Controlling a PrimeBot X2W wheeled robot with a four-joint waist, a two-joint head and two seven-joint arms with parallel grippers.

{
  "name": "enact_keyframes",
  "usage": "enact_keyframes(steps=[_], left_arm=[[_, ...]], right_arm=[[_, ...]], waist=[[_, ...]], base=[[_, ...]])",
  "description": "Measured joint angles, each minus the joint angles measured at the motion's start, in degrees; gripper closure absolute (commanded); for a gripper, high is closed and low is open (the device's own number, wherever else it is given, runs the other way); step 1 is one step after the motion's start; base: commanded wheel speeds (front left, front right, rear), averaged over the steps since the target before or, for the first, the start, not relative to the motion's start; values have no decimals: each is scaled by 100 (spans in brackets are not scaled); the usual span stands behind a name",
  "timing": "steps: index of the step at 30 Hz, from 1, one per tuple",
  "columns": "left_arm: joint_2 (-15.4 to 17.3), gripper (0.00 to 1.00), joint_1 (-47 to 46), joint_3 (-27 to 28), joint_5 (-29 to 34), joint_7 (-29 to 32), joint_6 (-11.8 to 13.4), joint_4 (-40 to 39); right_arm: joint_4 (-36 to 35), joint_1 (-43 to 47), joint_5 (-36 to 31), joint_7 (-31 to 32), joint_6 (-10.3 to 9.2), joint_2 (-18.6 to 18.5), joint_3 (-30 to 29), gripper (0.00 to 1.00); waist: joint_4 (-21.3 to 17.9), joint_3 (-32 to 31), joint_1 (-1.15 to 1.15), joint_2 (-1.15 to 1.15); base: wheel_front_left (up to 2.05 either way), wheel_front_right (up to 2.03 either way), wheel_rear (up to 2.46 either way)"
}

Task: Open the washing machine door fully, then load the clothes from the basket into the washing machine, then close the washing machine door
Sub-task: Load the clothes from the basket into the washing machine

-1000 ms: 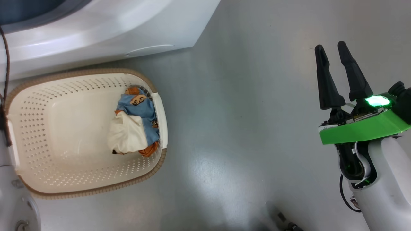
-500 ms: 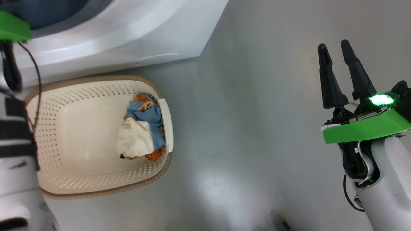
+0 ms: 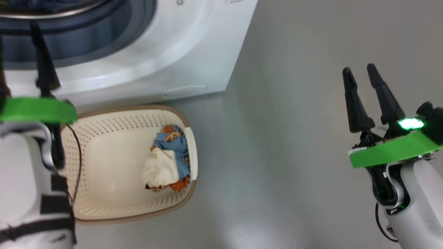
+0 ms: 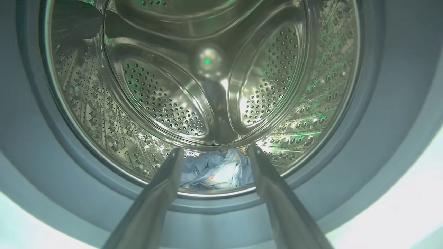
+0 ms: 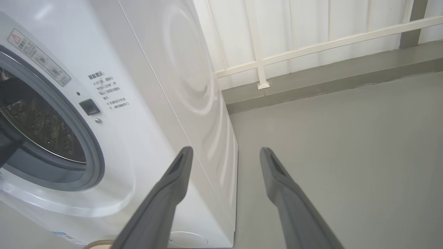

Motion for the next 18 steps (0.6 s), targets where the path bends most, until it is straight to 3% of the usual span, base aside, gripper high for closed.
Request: enact_keyframes(steps=[18], left_arm=[[-358, 0, 2067, -143, 105, 1, -142, -588]], right_arm=[[174, 894, -1, 0, 0, -332, 76, 0]], waist=[[312, -1263, 0, 0]], base=[[0, 0, 0]])
